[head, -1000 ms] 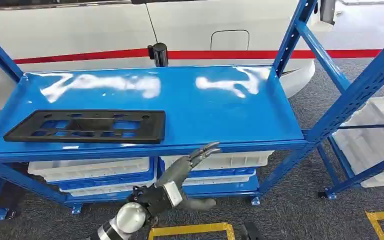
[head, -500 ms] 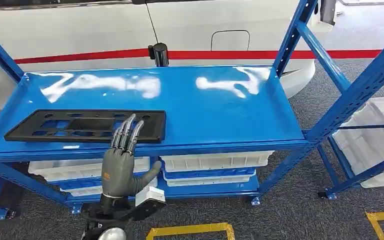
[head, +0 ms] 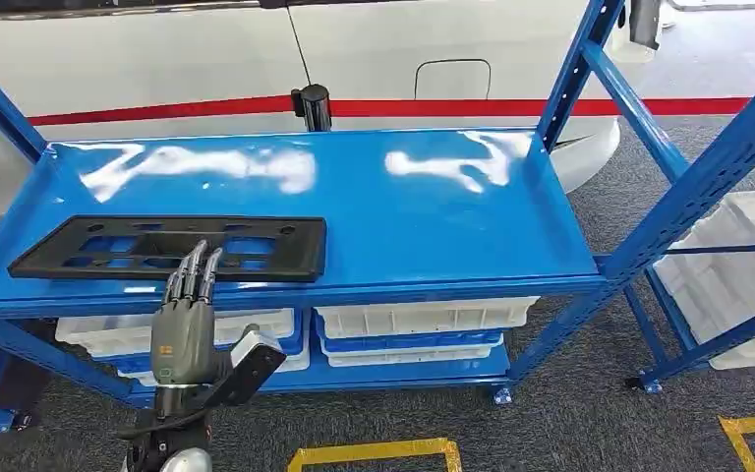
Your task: Take the parts from the cabinet and place them on the table.
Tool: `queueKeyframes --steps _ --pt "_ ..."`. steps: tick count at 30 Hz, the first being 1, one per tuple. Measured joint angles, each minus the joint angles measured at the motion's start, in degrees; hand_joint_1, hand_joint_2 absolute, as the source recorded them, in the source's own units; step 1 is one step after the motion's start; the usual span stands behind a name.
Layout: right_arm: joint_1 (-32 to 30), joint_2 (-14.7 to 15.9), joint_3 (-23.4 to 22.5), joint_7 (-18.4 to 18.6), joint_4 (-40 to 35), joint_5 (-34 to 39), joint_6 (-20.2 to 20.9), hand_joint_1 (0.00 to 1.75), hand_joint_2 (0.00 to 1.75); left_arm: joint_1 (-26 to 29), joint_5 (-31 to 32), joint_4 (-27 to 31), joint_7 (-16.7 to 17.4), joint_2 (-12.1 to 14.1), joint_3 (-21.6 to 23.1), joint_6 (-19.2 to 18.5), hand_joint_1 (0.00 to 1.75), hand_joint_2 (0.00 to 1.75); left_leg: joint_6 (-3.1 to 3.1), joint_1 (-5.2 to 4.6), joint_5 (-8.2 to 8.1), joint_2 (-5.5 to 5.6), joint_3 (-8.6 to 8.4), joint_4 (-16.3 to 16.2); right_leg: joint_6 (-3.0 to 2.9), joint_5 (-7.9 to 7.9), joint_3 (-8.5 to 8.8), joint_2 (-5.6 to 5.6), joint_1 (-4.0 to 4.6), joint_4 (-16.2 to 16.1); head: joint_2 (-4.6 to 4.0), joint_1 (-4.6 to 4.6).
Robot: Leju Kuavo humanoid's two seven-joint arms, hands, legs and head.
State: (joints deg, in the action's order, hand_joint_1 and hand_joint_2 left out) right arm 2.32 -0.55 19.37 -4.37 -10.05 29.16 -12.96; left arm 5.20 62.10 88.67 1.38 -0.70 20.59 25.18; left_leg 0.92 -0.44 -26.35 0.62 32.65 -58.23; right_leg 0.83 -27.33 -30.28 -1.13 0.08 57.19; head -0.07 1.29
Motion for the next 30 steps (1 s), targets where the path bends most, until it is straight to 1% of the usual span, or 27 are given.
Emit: queueKeyframes --steps 4,6,10,16,20,26,30 --pt "-0.03 0.0 -0.46 -0.07 0.02 0.22 -0.15 0.0 0.0 1.1 4.26 0.35 3.61 0.15 -1.75 0.24 0.0 1.75 0.0 0.0 0.0 -0.01 0.0 0.0 0.0 0.0 0.0 0.01 0.0 0.0 0.0 0.0" --pt "-0.04 0.0 -0.63 -0.07 0.02 0.22 -0.17 0.0 0.0 1.85 4.83 1.16 4.85 0.22 -3.13 0.44 0.0 1.75 0.0 0.0 0.0 -0.01 0.0 0.0 0.0 0.0 -0.01 0.01 0.0 0.0 0.0 0.0" --pt "-0.05 0.0 -0.92 -0.04 0.02 0.26 -0.17 0.0 0.0 2.68 5.35 2.25 5.7 0.35 -5.18 0.59 0.0 1.75 0.0 0.0 0.0 0.0 0.0 0.0 0.0 0.0 0.0 0.0 0.0 0.0 0.0 0.0" --pt "-0.09 -0.02 -0.94 0.11 0.04 0.17 -0.2 0.0 0.0 3.1 8.68 3.15 6.91 0.35 -8.22 1.6 0.0 1.75 0.0 0.0 0.0 0.0 -0.01 0.0 0.0 0.0 0.01 0.0 0.0 0.0 0.0 0.0" --pt "-0.13 -0.04 -0.94 0.31 0.04 -0.28 -0.2 0.0 0.0 2.86 12.67 3.04 8.28 0.33 -9.94 1.97 0.0 1.75 0.0 0.0 0.0 -0.01 -0.01 0.0 0.0 0.0 0.0 0.01 0.0 0.0 0.0 -0.02" --pt "-0.12 -0.04 -0.94 0.55 0.04 -0.9 -0.2 0.0 0.0 -0.23 12.3 -0.4 8.72 0.35 -12.46 1.03 0.0 1.75 0.0 0.0 0.01 -0.01 -0.02 0.0 0.0 0.0 0.01 0.01 0.0 0.0 0.0 0.0" --pt "-0.06 -0.02 -0.94 0.59 0.04 -1.53 0.02 0.0 0.0 -3.45 10.62 -5.01 8.57 0.35 -13.57 -0.7 0.0 1.75 0.03 0.0 0.03 0.01 -0.03 0.0 0.0 0.01 0.02 -0.01 0.0 0.0 0.0 0.0"
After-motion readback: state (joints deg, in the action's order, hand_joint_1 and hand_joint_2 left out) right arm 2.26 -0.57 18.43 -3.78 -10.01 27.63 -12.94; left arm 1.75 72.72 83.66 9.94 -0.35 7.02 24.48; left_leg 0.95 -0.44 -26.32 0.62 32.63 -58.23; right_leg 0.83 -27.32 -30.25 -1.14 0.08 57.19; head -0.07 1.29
